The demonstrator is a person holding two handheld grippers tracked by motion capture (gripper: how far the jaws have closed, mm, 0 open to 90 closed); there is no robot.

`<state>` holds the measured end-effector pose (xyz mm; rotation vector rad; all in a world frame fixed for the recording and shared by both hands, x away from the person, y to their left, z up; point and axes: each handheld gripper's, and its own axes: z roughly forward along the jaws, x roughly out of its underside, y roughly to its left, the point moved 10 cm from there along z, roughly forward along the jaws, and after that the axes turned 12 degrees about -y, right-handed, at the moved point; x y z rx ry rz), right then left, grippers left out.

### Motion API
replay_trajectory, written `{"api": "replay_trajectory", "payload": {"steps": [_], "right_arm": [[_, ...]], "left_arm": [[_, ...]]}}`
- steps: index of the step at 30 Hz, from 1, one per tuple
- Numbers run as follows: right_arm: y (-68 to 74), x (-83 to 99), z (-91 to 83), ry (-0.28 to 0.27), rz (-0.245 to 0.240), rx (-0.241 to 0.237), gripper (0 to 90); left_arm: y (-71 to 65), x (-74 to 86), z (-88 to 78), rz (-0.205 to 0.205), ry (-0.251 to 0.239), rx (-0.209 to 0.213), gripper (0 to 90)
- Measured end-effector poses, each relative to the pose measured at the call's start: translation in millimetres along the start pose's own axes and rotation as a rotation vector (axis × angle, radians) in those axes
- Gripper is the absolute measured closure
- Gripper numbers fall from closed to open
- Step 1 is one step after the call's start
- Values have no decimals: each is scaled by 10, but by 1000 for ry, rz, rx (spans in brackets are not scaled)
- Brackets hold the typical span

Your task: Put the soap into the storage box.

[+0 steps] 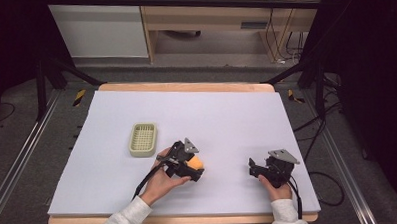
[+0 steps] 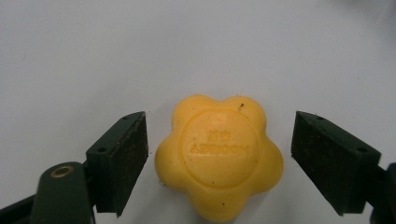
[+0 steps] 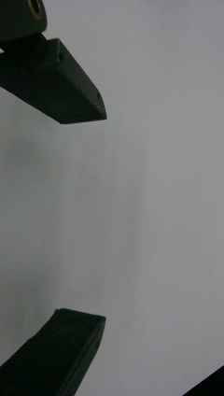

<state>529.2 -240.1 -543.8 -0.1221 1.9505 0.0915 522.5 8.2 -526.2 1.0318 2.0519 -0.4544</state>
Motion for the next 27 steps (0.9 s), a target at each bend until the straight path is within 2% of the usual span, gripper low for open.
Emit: {"api": "replay_trajectory", "payload": {"steps": [16,22,27], "right_arm": [[6,2,-1,4,3,-3,39],[7,3,1,4,2,-6,39],[5,3,2,4,0,-4,39]], "left_arm": [[10,116,92,-22,63,-1,197],[-4,148,125,-40,76,3,219],[0,162,143,-35,82,-5,231]]}}
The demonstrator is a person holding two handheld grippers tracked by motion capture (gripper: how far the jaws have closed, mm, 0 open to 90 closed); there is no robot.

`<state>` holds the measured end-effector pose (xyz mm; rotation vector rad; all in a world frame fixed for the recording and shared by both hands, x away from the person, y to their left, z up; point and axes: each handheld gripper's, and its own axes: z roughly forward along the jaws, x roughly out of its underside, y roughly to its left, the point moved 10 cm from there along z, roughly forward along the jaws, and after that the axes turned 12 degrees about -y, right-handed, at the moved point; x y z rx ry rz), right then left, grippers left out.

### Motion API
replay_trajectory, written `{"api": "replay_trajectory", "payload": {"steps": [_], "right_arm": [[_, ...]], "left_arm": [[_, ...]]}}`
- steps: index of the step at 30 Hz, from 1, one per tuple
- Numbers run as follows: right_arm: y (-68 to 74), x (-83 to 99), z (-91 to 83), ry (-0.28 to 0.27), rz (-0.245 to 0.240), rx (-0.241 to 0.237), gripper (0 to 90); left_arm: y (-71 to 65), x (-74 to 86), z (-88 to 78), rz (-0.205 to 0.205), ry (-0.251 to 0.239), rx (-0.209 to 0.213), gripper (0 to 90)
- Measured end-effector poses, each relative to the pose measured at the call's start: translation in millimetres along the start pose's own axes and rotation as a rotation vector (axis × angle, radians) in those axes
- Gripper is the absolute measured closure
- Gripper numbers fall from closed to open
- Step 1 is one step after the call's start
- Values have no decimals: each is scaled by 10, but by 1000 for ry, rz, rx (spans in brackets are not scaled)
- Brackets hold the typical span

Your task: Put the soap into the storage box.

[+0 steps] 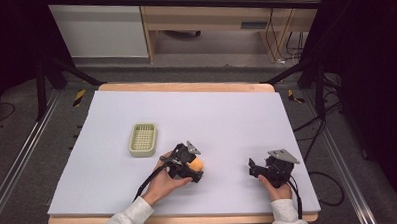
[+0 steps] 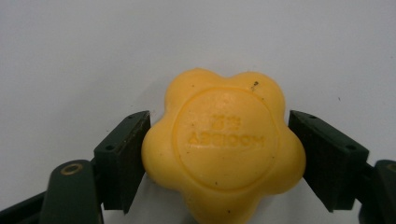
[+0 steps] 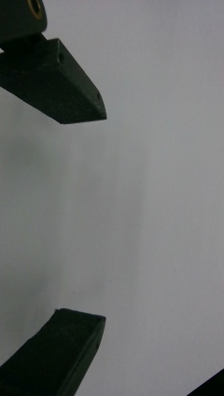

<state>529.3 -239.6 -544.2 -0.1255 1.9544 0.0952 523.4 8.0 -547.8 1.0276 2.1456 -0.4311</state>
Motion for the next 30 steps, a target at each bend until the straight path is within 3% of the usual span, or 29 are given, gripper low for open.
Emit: {"api": "replay_trajectory", "payload": {"steps": [30], "right_arm": [[6,3,-2,4,3,0,39]], "left_arm": [[-4,12,23,-14,2,-29,249]]}}
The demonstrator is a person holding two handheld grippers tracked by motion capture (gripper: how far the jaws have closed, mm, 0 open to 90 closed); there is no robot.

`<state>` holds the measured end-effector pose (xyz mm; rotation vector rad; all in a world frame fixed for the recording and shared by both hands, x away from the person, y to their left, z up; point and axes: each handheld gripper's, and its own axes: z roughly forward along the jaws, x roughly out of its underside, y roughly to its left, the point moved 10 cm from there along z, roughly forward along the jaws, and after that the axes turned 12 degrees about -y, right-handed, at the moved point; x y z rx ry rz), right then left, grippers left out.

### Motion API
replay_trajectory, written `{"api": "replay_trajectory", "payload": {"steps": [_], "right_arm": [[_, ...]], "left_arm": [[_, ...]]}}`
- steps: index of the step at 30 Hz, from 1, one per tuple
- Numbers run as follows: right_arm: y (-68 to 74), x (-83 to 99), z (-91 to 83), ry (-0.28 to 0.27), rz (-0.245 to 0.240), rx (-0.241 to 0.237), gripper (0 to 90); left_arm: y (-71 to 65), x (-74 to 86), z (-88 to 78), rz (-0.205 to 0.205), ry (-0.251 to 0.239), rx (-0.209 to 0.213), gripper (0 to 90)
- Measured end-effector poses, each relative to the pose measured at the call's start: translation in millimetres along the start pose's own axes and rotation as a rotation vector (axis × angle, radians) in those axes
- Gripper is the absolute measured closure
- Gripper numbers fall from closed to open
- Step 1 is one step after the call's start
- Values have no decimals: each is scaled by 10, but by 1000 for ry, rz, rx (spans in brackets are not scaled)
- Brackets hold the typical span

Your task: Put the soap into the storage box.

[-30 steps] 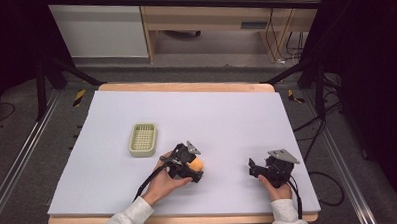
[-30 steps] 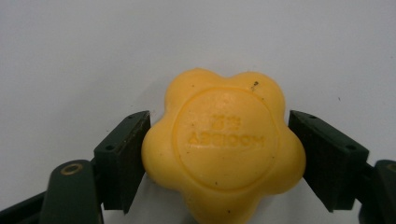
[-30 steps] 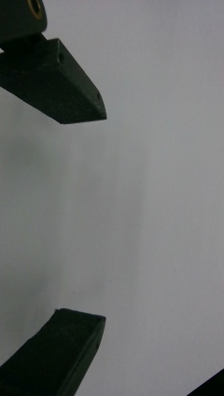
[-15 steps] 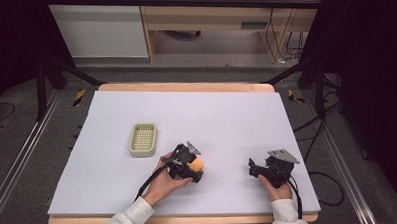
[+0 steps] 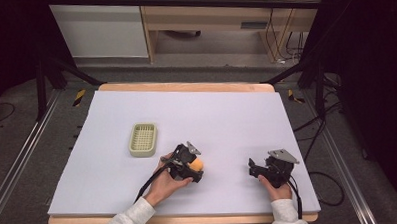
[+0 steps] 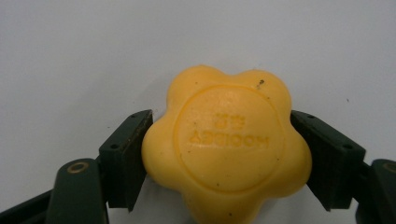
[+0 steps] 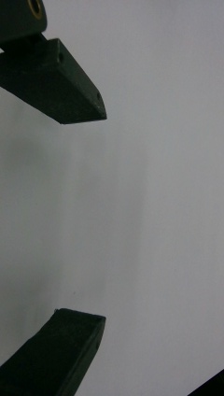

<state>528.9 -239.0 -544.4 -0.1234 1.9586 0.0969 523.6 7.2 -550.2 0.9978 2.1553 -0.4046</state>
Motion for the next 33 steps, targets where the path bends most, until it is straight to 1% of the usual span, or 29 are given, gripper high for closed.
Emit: {"api": "replay_trajectory", "payload": {"steps": [14,16,20,24,33], "right_arm": [[1,1,3,2,4,-4,39],[0,1,3,2,5,-3,39],[-1,0,3,1,4,-4,40],[2,1,2,3,7,-5,39],[1,1,2,1,5,-4,39]], "left_arm": [[-3,-2,-3,-1,0,-3,250],[-1,1,-11,6,7,-1,250],[-10,-4,-31,8,9,3,250],[-15,-20,-46,4,0,2,250],[7,-13,-91,14,5,3,250]]}}
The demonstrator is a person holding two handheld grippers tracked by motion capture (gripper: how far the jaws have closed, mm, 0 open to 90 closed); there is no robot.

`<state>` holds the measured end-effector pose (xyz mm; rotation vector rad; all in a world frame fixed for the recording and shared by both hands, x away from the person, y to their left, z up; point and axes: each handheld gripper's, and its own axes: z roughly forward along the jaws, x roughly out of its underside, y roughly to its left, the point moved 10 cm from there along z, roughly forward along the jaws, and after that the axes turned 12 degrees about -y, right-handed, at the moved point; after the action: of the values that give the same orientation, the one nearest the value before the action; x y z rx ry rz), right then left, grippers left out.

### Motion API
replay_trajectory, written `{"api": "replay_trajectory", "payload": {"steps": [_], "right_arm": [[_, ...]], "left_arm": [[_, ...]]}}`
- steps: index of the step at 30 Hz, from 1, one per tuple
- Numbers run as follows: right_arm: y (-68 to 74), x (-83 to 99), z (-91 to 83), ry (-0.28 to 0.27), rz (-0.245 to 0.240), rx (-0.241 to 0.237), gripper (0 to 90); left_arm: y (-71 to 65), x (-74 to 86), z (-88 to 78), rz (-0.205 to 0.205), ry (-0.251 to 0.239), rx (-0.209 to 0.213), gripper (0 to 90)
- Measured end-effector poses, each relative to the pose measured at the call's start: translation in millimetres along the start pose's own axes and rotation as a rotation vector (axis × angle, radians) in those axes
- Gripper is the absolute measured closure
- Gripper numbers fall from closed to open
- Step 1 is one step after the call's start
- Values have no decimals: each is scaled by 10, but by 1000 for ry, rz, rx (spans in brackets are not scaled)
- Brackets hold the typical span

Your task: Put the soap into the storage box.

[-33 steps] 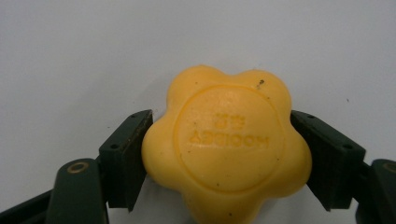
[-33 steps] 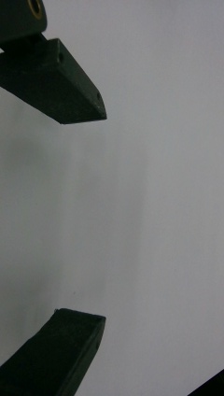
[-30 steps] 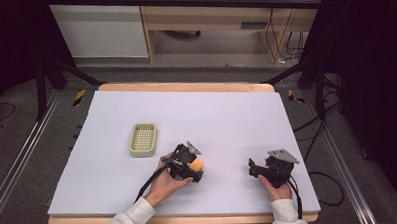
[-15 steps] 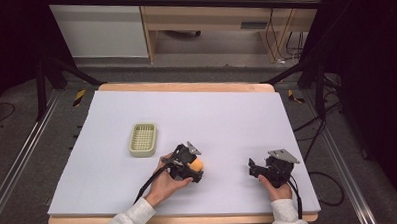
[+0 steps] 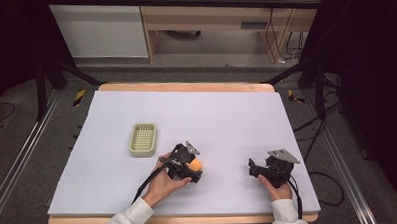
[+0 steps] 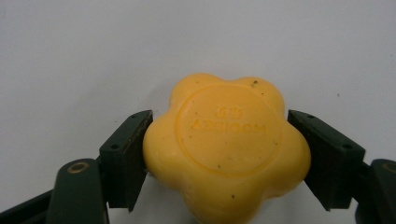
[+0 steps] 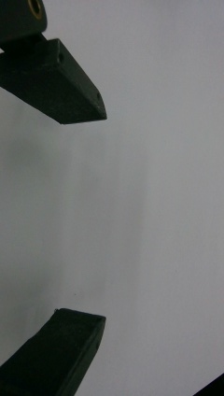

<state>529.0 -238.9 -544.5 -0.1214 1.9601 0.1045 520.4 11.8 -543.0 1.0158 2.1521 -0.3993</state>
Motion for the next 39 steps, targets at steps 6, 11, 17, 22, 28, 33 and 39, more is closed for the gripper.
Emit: {"api": "replay_trajectory", "payload": {"steps": [6,11,17,22,28,33,39], "right_arm": [[2,0,-1,1,3,-2,40],[0,1,-1,1,-1,-1,40],[4,2,0,2,0,-4,40],[6,3,2,4,1,-6,39],[8,5,3,5,-3,-7,40],[8,7,4,7,-2,-8,39],[8,9,5,9,-4,-7,39]], "left_arm": [[0,23,1,0,8,2,250],[6,75,1,2,25,9,247],[10,63,19,2,18,5,243],[10,39,28,-14,9,13,242],[15,36,59,-18,9,11,239],[9,33,64,-17,11,0,246],[8,30,63,-19,8,-3,251]]}}
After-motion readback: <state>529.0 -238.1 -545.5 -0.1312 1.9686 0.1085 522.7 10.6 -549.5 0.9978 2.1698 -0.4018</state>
